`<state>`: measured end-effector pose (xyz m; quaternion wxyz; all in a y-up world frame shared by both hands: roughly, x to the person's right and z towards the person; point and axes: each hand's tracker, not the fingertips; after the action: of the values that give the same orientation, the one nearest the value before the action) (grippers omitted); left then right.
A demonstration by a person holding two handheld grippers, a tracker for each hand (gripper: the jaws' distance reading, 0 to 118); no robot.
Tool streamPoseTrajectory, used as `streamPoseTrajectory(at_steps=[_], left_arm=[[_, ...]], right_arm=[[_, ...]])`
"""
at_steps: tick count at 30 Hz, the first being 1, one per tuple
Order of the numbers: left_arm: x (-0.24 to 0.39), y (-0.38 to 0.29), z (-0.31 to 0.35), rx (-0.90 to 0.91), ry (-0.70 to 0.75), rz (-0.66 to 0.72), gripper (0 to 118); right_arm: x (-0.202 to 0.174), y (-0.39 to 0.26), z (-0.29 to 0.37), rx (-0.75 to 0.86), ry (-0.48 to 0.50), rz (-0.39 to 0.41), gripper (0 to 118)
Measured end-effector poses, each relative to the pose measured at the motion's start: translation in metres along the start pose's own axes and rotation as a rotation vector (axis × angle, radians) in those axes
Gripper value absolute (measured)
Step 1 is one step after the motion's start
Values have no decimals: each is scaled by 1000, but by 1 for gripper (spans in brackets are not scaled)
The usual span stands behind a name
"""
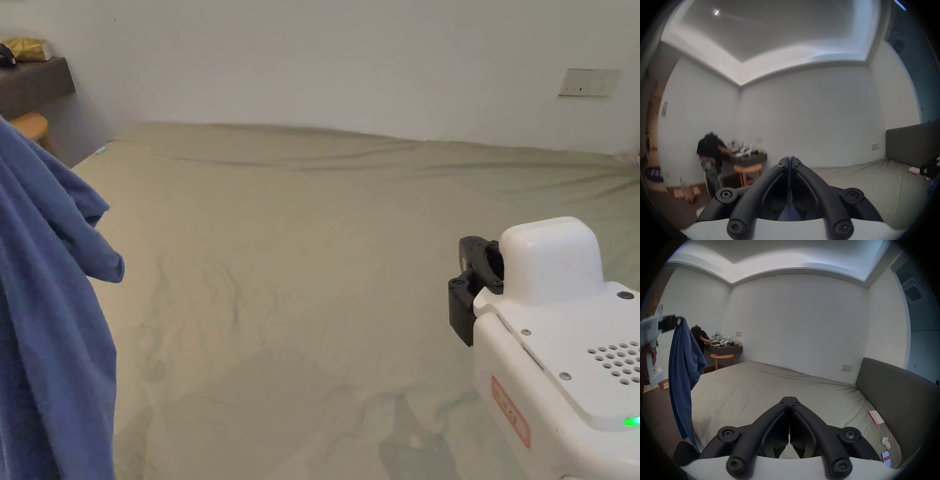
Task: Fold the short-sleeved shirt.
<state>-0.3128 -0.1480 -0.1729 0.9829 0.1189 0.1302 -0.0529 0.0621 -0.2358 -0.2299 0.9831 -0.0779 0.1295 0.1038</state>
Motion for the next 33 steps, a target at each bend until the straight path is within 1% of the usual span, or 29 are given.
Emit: streamPoseTrajectory(at_steps=[1,5,9,12,14,18,21,24,25,27,28,30,31,33], left_arm=[[6,13,-4,35,-3,-19,0],[25,47,-29,122,-107,-56,0],[61,69,-55,163,-206,-79,0],[94,74,-78,155,-288,-71,0],[121,71,-95,141,-324,-90,0],[178,49,-127,73,-448,-98,0],[233,7,-152,-14,-532,-130,0],[296,-55,-169,-174,-646,-185,0],[317,-84,-173,-219,-671,-213,0],[358,-140,-169,-324,-700,-312,0],[375,-170,-167,-393,-736,-337,0],[400,-232,-164,-550,-805,-336,0],[411,-264,-163,-650,-819,-339,0],[424,-317,-158,-814,-796,-343,0]], right_arm=[[4,0,3,5,-10,-2,1],[22,-1,15,17,-57,-21,1],[44,-4,24,22,-120,-45,1],[62,-8,28,19,-164,-60,1],[74,-13,30,11,-193,-66,1],[97,-26,29,-17,-246,-72,1],[114,-40,24,-49,-281,-81,1],[129,-59,17,-86,-294,-85,1],[134,-65,14,-99,-288,-81,1],[139,-76,10,-130,-297,-66,1],[143,-81,9,-133,-301,-67,1],[151,-90,6,-153,-302,-78,1],[155,-95,4,-173,-312,-86,1],[162,-104,-1,-203,-336,-102,1]])
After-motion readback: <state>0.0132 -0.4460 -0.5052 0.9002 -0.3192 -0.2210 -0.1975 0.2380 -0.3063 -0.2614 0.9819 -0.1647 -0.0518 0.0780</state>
